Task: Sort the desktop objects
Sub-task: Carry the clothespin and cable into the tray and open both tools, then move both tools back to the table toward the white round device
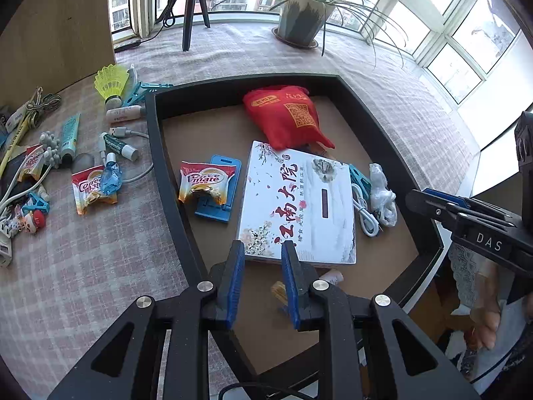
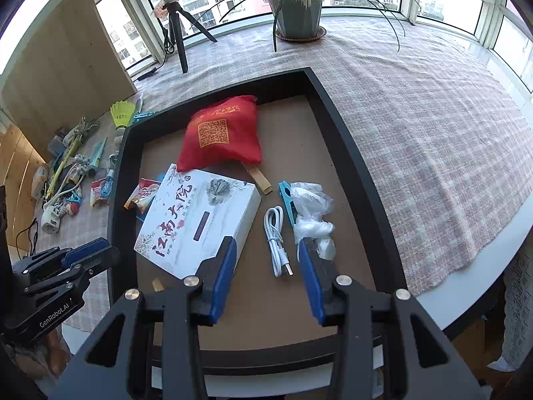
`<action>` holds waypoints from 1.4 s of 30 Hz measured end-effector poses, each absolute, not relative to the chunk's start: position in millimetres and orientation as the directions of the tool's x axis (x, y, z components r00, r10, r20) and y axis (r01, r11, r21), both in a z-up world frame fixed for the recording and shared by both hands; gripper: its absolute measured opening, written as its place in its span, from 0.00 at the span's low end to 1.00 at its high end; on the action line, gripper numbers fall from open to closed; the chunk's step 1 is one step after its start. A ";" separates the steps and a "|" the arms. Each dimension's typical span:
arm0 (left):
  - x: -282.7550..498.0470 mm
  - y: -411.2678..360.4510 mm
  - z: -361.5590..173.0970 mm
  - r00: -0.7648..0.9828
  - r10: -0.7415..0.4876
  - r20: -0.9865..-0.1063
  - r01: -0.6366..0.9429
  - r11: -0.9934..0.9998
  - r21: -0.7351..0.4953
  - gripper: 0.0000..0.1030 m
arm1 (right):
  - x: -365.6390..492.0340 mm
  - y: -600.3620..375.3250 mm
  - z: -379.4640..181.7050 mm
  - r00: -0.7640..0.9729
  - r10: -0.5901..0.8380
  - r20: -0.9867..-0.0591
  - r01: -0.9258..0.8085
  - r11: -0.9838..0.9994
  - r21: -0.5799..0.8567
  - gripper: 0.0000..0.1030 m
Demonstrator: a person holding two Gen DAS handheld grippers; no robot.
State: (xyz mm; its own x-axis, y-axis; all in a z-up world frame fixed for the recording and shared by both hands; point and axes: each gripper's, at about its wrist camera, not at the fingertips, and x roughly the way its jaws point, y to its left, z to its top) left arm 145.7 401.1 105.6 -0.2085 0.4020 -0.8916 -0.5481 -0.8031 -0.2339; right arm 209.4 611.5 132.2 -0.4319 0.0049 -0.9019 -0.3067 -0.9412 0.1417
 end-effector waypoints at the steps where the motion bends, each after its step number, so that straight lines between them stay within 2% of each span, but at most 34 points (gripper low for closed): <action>1: 143.9 398.7 106.0 -0.214 0.399 -0.891 -0.543 -0.808 -0.231 0.21 | 207.4 609.0 132.9 -0.433 0.004 -0.901 -0.300 -0.944 0.140 0.37; 8: 124.3 370.3 105.1 -0.235 0.379 -0.895 -0.483 -0.845 -0.231 0.21 | 187.9 583.3 137.0 -0.441 -0.024 -0.897 -0.247 -0.958 0.147 0.38; 17: 86.9 299.4 101.3 -0.287 0.326 -0.901 -0.329 -0.917 -0.227 0.21 | 145.7 532.8 143.0 -0.448 -0.083 -0.890 -0.131 -0.979 0.157 0.37; 25: 51.9 196.9 100.6 -0.371 0.227 -0.901 -0.086 -0.974 -0.210 0.21 | 93.7 464.7 157.1 -0.444 -0.157 -0.882 0.025 -0.986 0.163 0.38; 33: 49.0 93.0 90.8 -0.389 0.138 -0.911 0.141 -0.968 -0.207 0.21 | 42.4 370.9 160.7 -0.389 -0.273 -0.880 0.246 -0.951 0.187 0.38; 42: 57.0 53.1 67.2 -0.361 0.236 -0.902 0.244 -0.910 -0.336 0.21 | -3.0 251.6 142.4 -0.210 -0.398 -0.893 0.459 -0.847 0.269 0.39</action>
State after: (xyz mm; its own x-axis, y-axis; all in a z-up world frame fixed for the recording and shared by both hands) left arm 57.0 53.1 67.2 -0.3610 0.2361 -0.9022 0.2443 -0.9097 -0.3358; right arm -3.0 251.6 142.4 -0.2103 -0.3976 -0.8931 0.4595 -0.8466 0.2687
